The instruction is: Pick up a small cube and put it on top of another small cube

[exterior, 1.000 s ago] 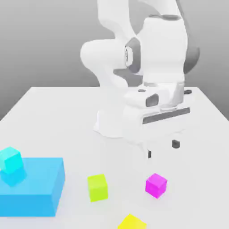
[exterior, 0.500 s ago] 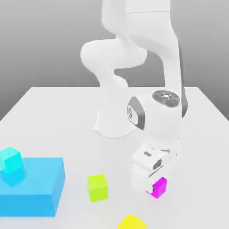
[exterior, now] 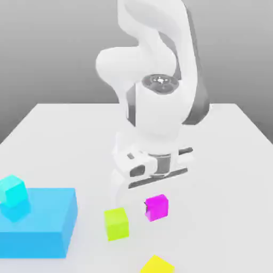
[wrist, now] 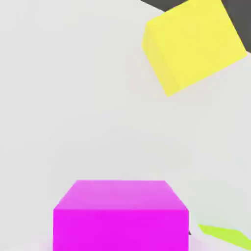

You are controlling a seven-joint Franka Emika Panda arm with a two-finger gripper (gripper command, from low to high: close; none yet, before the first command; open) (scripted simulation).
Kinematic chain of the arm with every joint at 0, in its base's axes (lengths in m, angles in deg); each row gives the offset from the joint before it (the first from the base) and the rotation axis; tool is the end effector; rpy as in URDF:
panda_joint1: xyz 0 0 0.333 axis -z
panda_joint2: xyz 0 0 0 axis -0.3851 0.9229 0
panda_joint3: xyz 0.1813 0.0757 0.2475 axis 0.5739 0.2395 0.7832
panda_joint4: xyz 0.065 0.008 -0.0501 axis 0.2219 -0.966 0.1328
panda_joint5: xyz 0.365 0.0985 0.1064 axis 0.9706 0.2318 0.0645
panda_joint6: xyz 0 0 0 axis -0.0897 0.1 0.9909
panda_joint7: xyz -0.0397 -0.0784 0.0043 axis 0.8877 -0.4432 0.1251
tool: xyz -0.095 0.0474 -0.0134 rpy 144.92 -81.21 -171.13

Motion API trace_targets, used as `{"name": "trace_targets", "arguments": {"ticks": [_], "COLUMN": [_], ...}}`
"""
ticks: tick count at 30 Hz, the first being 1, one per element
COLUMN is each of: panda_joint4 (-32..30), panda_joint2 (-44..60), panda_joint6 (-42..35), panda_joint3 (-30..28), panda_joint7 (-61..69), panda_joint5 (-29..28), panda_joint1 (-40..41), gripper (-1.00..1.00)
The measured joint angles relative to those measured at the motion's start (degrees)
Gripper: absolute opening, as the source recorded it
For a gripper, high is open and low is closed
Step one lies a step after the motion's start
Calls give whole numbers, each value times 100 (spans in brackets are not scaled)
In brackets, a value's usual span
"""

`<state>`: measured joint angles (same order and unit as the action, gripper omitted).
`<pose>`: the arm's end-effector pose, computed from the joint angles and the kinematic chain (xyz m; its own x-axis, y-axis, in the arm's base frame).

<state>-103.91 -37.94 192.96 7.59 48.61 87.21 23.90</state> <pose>0.4197 -0.0430 0.2373 0.7906 -0.6122 0.0109 -0.6123 -0.7906 0.0120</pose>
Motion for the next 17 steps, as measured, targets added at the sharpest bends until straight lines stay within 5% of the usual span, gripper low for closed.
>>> {"name": "trace_targets", "arguments": {"ticks": [9, 13, 14, 17], "panda_joint4": [996, 918, 889, 889], "panda_joint2": [-540, 46, 164, 164], "panda_joint6": [-1525, -891, -750, -750], "panda_joint3": [-1221, -1267, -1254, -1254], "panda_joint7": [-1906, -1855, -1822, -1822], "panda_joint5": [-16, 286, 339, 339], "panda_joint1": [2137, 2226, 2234, 2232], "gripper": [-100, -100, 100, 100]}}
